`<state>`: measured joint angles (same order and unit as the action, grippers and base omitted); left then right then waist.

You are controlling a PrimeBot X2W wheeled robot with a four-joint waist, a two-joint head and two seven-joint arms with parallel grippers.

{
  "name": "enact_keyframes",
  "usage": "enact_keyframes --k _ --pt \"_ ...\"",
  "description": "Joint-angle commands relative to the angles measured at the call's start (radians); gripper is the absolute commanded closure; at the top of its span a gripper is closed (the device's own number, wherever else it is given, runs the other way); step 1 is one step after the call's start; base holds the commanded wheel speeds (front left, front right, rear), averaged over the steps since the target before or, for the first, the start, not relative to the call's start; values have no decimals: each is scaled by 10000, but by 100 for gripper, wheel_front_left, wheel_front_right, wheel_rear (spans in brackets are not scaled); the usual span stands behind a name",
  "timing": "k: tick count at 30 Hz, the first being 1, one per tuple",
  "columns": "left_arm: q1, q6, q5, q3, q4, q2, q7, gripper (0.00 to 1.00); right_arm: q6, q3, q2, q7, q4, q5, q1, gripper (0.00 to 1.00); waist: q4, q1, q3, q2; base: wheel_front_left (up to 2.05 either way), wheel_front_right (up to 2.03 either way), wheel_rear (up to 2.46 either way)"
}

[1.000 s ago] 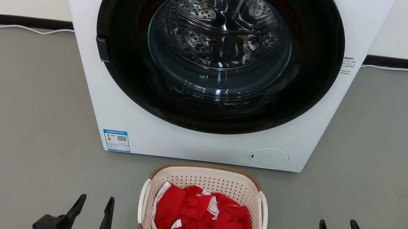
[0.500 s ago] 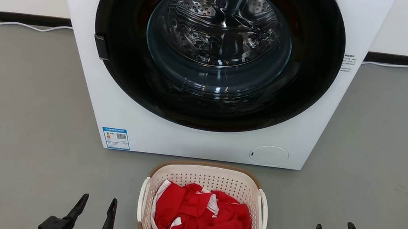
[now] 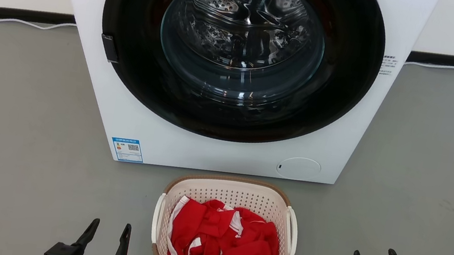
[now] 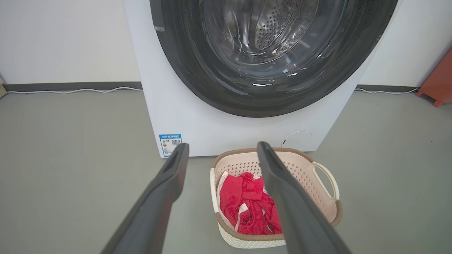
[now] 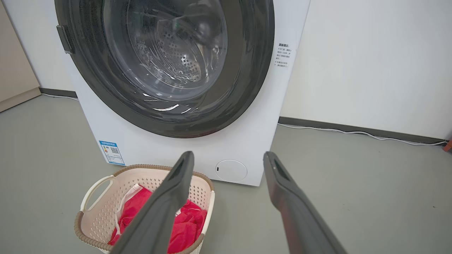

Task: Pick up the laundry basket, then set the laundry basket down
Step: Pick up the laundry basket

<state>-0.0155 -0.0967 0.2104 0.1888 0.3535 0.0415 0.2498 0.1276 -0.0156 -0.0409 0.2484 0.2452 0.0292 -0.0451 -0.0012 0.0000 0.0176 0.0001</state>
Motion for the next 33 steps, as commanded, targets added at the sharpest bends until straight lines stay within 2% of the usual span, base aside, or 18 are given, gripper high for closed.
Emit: enact_keyframes --k 1,16,33 --pt "-323 47 64 -269 -164 87 120 0 31 221 -95 134 -174 -116 304 0 -11 0 29 -1 0 0 0" --pt "-971 268 28 -163 -15 87 120 0 31 260 -94 134 20 -412 1006 0 -59 0 1107 -1 0 0 0" --pt "-3005 1073 467 259 78 87 120 0 31 334 -97 134 587 -999 3080 0 55 0 4035 -1 0 0 0"
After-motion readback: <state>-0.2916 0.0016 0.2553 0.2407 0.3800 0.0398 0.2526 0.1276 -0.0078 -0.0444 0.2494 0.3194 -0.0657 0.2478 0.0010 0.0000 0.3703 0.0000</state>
